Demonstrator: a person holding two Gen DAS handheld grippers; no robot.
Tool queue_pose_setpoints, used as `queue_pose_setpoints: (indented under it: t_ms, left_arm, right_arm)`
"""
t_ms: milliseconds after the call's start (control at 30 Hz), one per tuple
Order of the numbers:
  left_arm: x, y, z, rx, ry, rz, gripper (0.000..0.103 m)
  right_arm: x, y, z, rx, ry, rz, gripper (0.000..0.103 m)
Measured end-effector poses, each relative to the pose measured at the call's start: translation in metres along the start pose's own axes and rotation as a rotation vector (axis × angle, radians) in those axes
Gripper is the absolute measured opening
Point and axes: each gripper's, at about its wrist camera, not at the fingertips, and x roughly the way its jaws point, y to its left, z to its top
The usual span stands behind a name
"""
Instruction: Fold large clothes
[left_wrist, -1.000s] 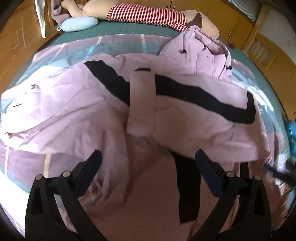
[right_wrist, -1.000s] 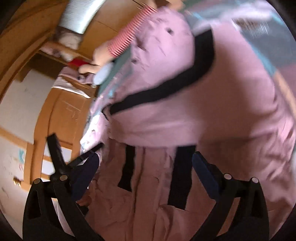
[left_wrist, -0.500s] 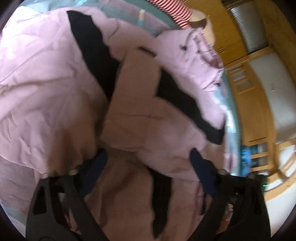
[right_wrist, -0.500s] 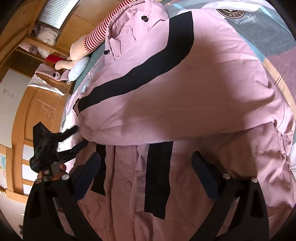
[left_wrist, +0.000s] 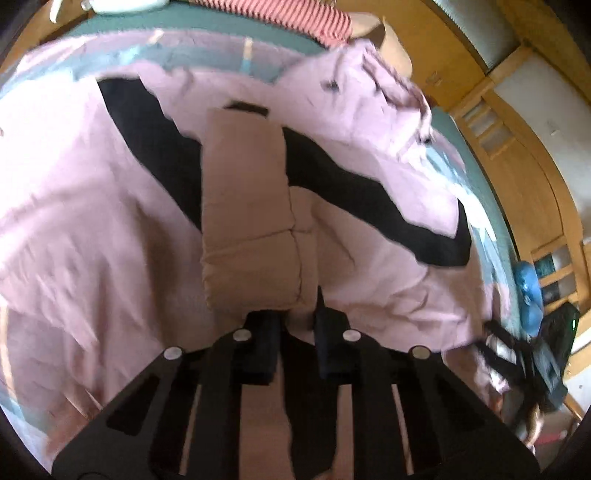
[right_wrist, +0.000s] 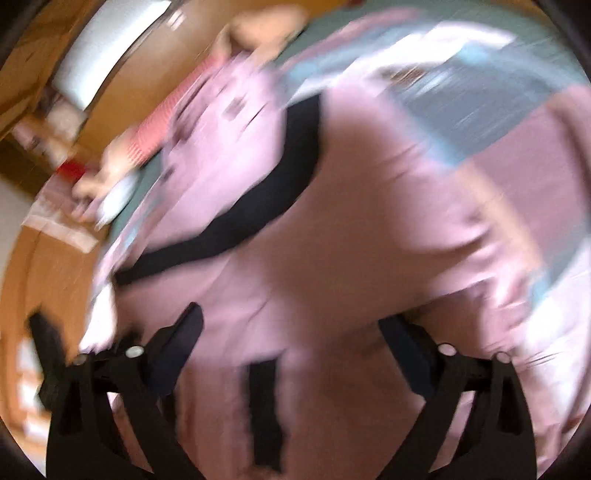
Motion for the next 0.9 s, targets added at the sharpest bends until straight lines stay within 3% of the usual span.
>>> queue_pose_setpoints:
  t_ms: [33,67,133,167,267,400,533,700,800,833,867,900]
  left_arm:
    - [0.006,-0.004,-0.007,0.015,0.028,0.014,0.015]
    - [0.010,-0.008,-0.012,0.034,0.042,0.033,0.015]
    - [0.011,-0.016,-0.021,0.075,0.049,0.063,0.015]
    - [0.008,-0.018,-0.024,0.078,0.053,0.058,0.015]
    - [-0.002,-0.017,-0.024,0.050,0.069,0.013,0.015]
    - [-0.014,-0.016,-0.023,0.042,0.055,0.028,0.015]
    - [-0.005,-0.011,-0.021,0.064,0.027,0.135,0.016]
    - [-0.002,-0.006,-0.014,0.040,0.008,0.164,0.016]
    - [-0.015,-0.014,-0.008,0.111,-0.089,0.288,0.023]
    - [-0.020,-0.016,-0.008,0.140,-0.129,0.343,0.024]
    - [-0.022,-0.015,-0.008,0.157,-0.149,0.387,0.026]
    - [-0.022,-0.013,-0.007,0.160,-0.154,0.443,0.034]
  right_arm:
    - [-0.004,-0.004,0.003,-0.018,-0.036,-0.069,0.064]
    - [-0.005,-0.006,0.006,-0.040,-0.042,-0.126,0.030]
    - [-0.009,-0.017,0.008,-0.013,-0.041,-0.143,0.011]
    - [-0.012,-0.022,0.009,0.002,-0.040,-0.142,0.009]
    - [-0.020,-0.024,0.005,-0.029,-0.057,-0.172,0.008]
    - [-0.019,-0.016,-0.001,-0.103,-0.021,-0.188,0.008]
    - [-0.010,-0.002,-0.009,-0.159,0.021,-0.159,0.008]
    - [0.000,0.004,-0.015,-0.198,0.027,-0.173,0.010]
    - [0.003,0.014,-0.022,-0.216,0.039,-0.141,0.020]
    - [0.004,0.018,-0.023,-0.223,0.056,-0.121,0.034]
    - [0.007,0.023,-0.026,-0.238,0.082,-0.096,0.056]
    - [0.008,0.029,-0.028,-0.254,0.100,-0.078,0.064]
